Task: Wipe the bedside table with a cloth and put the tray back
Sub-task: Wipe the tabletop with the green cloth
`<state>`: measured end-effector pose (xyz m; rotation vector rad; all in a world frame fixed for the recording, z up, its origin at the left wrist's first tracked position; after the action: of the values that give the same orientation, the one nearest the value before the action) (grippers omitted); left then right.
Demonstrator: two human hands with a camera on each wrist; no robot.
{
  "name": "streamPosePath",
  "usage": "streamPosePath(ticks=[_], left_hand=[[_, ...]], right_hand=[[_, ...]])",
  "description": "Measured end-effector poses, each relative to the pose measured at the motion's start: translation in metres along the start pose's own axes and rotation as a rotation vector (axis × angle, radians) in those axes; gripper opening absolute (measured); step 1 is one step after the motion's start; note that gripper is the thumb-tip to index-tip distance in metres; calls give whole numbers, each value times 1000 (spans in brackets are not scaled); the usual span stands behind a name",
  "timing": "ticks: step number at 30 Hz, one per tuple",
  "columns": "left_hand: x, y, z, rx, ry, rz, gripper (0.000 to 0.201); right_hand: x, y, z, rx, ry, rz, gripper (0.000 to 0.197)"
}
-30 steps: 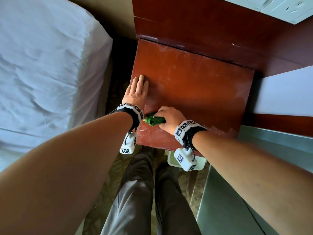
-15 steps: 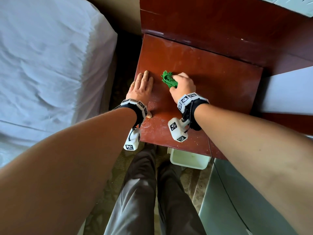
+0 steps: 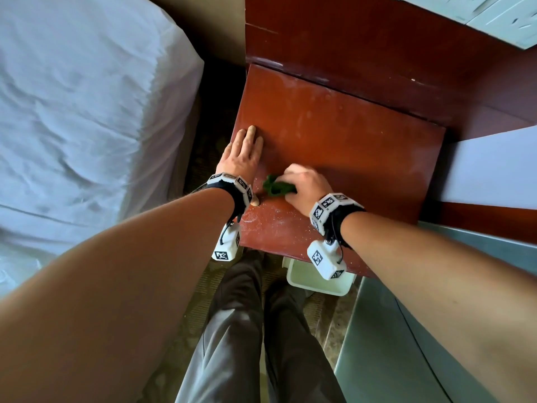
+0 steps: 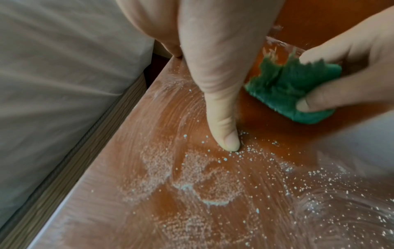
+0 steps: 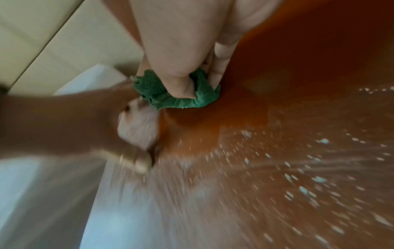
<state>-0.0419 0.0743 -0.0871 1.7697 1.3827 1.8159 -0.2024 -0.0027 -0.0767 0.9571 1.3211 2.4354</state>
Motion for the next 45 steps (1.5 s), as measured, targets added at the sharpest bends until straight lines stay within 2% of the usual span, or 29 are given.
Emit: streamPosePath(ticks=[4, 6, 8, 12, 15, 17, 19, 21, 23, 26, 29, 35, 38, 40, 45], left_hand=[[0, 1, 1, -6, -9, -17, 155], [0, 0, 1, -8, -15, -25, 157], [0, 2, 0, -21, -12, -20, 156], [1, 1, 1, -7, -14, -11, 153], [1, -2, 1, 15, -15, -59, 126], [1, -1, 3, 54, -15, -64, 118], [1, -1, 6, 67, -34, -56, 133], [2, -1, 7, 41, -45, -42, 149], [1, -4, 8, 25, -48, -47, 149], [4, -1, 8, 31, -66, -68, 138], [16, -1, 17, 56, -50, -77, 142], [50, -28, 35, -47, -48, -30, 139], [56, -43, 38, -69, -77, -39, 135], [56, -49, 37, -110, -75, -17, 142], [51, -54, 39, -69, -44, 26, 158]], right_hand=[[-24, 16, -20, -90, -273, -233, 37], [-40, 22, -20, -82, -374, -273, 39], [-52, 25, -13, -71, -405, -298, 38], [-58, 22, 8, -73, -356, -284, 41], [-51, 12, 20, -37, -251, -195, 40], [-42, 5, 26, 7, -164, -130, 31], [-30, -2, 31, 28, -78, -78, 25], [-17, -7, 35, 35, -11, -17, 28], [-10, -9, 38, 73, 18, 32, 32], [-10, -7, 38, 68, 33, 64, 34], [-12, -3, 35, -21, -6, 23, 32], [-19, 7, 6, -121, -340, -336, 38], [-25, 6, 1, -101, -475, -301, 38], [-24, 1, 7, -67, -427, -269, 39], [-11, -19, 29, 22, -157, -137, 42]])
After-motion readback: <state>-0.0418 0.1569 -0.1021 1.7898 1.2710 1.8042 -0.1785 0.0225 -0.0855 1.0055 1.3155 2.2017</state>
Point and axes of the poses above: each hand's wrist, its own x-axis away from the middle knuckle, its own y-axis out of the back of the hand, z = x × y, the point moved 1 cm from there along -x, towards the middle knuckle, and after that the axes turned 8 degrees about x, right-handed, at the moved point
